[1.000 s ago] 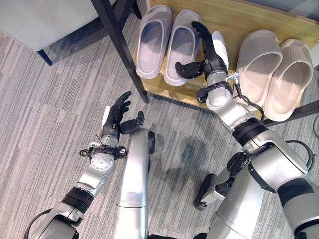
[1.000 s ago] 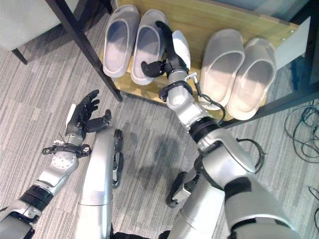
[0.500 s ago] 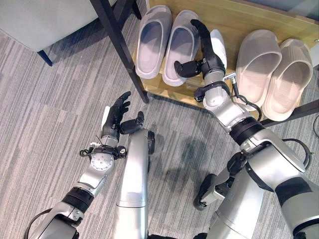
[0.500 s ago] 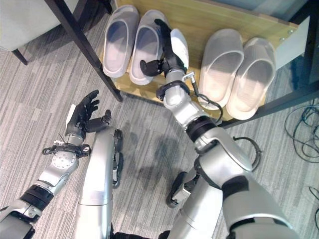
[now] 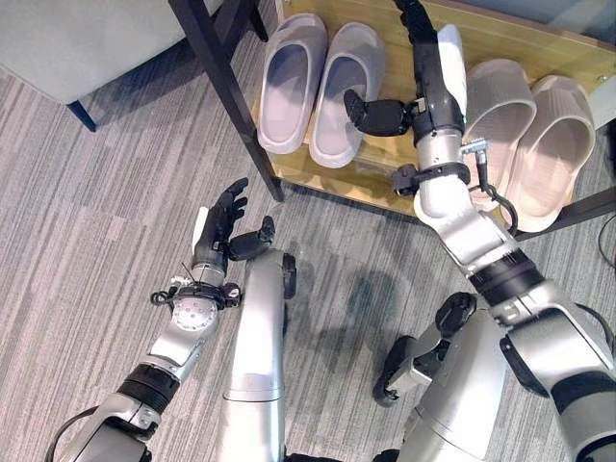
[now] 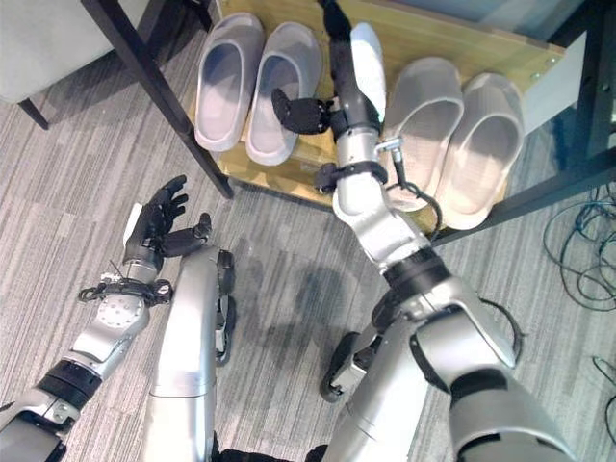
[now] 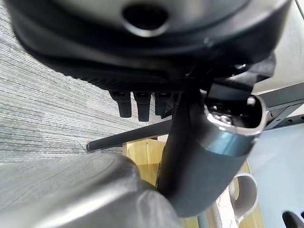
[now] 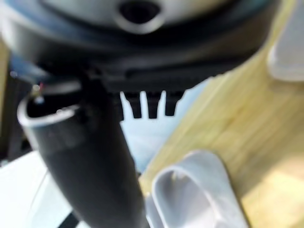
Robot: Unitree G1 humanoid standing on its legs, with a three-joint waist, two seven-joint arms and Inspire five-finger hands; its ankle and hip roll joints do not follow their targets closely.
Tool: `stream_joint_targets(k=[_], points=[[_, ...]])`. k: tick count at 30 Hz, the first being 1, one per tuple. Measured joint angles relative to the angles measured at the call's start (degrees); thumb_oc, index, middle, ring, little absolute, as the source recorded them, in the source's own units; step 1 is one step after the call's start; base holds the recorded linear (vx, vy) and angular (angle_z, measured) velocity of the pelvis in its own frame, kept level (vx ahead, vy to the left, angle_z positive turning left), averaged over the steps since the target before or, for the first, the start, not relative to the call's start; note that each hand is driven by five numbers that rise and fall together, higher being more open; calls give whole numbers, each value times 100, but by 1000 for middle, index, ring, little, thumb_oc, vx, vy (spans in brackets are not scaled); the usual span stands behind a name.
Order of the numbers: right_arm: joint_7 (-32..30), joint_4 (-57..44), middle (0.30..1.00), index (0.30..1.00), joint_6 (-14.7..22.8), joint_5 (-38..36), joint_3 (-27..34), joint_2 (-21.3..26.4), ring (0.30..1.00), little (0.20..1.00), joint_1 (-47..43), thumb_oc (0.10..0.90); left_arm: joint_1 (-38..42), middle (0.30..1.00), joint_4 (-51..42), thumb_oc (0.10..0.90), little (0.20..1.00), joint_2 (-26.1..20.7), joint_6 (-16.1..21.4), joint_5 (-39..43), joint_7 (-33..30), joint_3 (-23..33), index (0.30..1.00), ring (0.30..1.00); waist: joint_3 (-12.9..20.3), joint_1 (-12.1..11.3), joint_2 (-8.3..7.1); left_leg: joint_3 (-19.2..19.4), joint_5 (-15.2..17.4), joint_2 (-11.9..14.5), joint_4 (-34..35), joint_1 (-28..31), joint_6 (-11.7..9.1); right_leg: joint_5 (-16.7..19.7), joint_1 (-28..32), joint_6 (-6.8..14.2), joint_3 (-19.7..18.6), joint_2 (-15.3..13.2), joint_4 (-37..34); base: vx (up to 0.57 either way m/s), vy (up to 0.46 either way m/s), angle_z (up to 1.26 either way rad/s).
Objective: Arrange the slippers neatly on the shoe rack.
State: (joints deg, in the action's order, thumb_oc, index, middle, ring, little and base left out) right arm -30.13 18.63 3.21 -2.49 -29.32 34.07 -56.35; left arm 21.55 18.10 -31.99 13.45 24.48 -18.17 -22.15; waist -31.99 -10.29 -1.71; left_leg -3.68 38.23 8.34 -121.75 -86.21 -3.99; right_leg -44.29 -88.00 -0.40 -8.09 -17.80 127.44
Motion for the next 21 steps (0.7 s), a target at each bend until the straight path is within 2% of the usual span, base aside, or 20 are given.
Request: stream_joint_targets(k=[1, 3, 6, 10, 11, 14, 17, 18, 19, 20, 21], points=[[29, -217, 900, 900, 7, 18, 66, 143, 900, 900, 177, 800, -69, 900, -35, 800, 900, -31, -13, 0, 3, 63, 900, 900, -1, 98, -2, -1, 0, 4, -1, 15, 0, -2, 1, 5, -6, 9, 10, -42, -71, 2], [68, -712, 900, 900, 17, 97, 172, 417, 900, 900, 560, 800, -222, 900, -122, 800, 900, -36, -16, -38, 6, 200, 900, 900, -3, 146, -8, -7, 2, 8, -12, 20, -3, -23, 22, 4, -3, 38, 15, -36, -62, -1], [372, -1996, 900, 900, 129, 125, 963, 793, 900, 900, 1794, 800, -437, 900, -233, 800, 900, -45, -37, -139, 36, 436, 900, 900, -5, 261, -13, -4, 3, 46, -25, 35, -4, -26, 19, 21, -11, 82, 45, -39, -52, -5], [709, -2816, 900, 900, 367, 116, 1545, 917, 900, 900, 2861, 800, -763, 900, -351, 800, 900, -128, -101, -226, 63, 725, 900, 900, -6, 562, -14, -10, 13, 98, -28, 105, -11, -18, 11, -5, -23, 168, 62, -32, -24, -5], [861, -3146, 900, 900, 435, 115, 1809, 950, 900, 900, 3318, 800, -842, 900, -420, 800, 900, -125, -112, -270, 126, 825, 900, 900, -5, 549, -13, -3, 15, 99, -4, 99, -7, -32, 10, -31, -28, 162, 61, -25, -7, -6], [1124, -3515, 900, 900, 670, 93, 2076, 1017, 900, 900, 3963, 800, -1016, 900, -464, 800, 900, -103, -114, -396, 163, 1049, 900, 900, -1, 690, -6, 15, 4, 132, 75, 133, -32, -17, -23, -68, -30, 180, 18, -41, 3, -4], [1288, -3588, 900, 900, 848, 98, 2179, 1034, 900, 900, 4143, 800, -1046, 900, -442, 800, 900, -27, -107, -477, 175, 1213, 900, 900, 2, 665, -17, 77, -96, 181, 436, 124, -188, 133, -144, -137, 46, 258, -304, -109, 67, -17], [1341, -3582, 900, 900, 918, 103, 2248, 978, 900, 900, 4135, 800, -948, 900, -331, 800, 900, 58, -95, -563, 225, 1302, 900, 900, 6, 633, -19, 181, -275, 219, 912, 114, -158, 352, -221, -248, 140, 287, -743, -166, 84, -25], [1356, -3587, 900, 900, 937, 103, 2257, 1021, 900, 900, 4111, 800, -937, 900, -342, 800, 900, 99, -91, -610, 229, 1352, 900, 900, 6, 588, -29, 231, -389, 254, 1192, 119, -224, 491, -259, -199, 198, 359, -1005, -169, 160, -27], [1389, -3560, 900, 900, 971, 158, 2355, 1020, 900, 900, 4117, 800, -806, 900, -211, 800, 900, 168, -84, -677, 254, 1380, 900, 900, 8, 529, -31, 309, -561, 296, 1627, 146, -175, 684, -257, -319, 310, 342, -1437, -115, 139, -25], [1397, -3515, 900, 900, 984, 201, 2441, 1005, 900, 900, 4123, 800, -665, 900, -131, 800, 900, 222, -108, -716, 267, 1380, 900, 900, 8, 484, -23, 317, -717, 305, 2035, 175, -176, 851, -181, -349, 470, 343, -1861, -88, 160, -17]])
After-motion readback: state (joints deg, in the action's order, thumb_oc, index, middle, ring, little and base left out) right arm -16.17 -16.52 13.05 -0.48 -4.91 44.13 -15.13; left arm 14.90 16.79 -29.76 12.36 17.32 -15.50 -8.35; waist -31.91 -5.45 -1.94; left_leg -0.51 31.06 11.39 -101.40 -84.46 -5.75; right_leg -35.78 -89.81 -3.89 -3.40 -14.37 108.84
